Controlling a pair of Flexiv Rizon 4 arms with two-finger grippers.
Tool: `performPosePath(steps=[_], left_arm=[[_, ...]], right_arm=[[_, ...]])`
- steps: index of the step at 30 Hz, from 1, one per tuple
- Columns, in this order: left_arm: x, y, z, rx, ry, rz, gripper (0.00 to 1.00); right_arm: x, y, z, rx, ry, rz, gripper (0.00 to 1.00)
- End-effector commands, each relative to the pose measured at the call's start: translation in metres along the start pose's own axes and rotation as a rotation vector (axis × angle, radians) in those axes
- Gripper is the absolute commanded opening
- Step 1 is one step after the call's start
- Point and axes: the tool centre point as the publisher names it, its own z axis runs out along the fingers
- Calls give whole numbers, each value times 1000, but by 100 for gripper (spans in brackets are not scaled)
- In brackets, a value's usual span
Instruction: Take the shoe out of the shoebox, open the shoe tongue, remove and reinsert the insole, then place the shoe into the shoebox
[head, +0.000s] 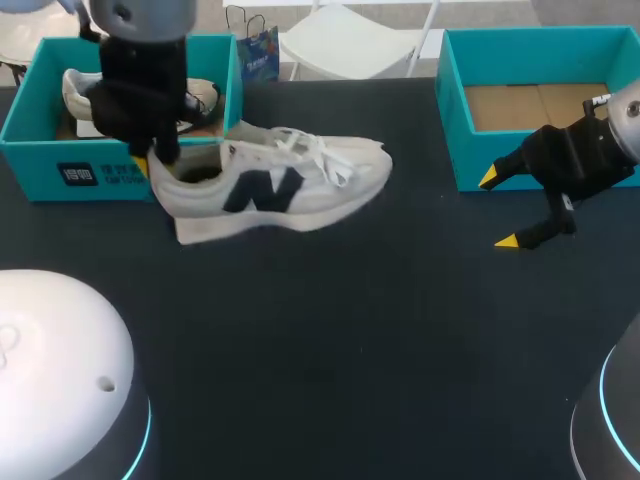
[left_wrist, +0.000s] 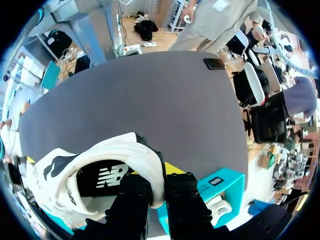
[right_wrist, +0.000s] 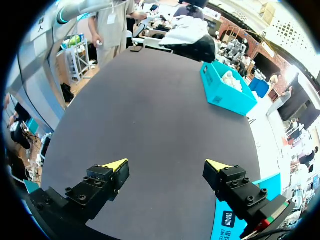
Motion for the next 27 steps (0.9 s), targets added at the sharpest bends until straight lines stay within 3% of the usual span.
performPosePath(steps=[1,11,17,27], left_arm=[[-35,-5,11,7,13,19,0],[-79,1,24,-14,17,8,0],[-102,7,51,-48,30,2,0],[-115,18,102,-90,27,9,0]], right_arm=[[-1,0,1,4,1,0,100],[-1,0,1,4,1,0,100],[-1,0,1,4,1,0,100],[-1,0,1,4,1,0,100]])
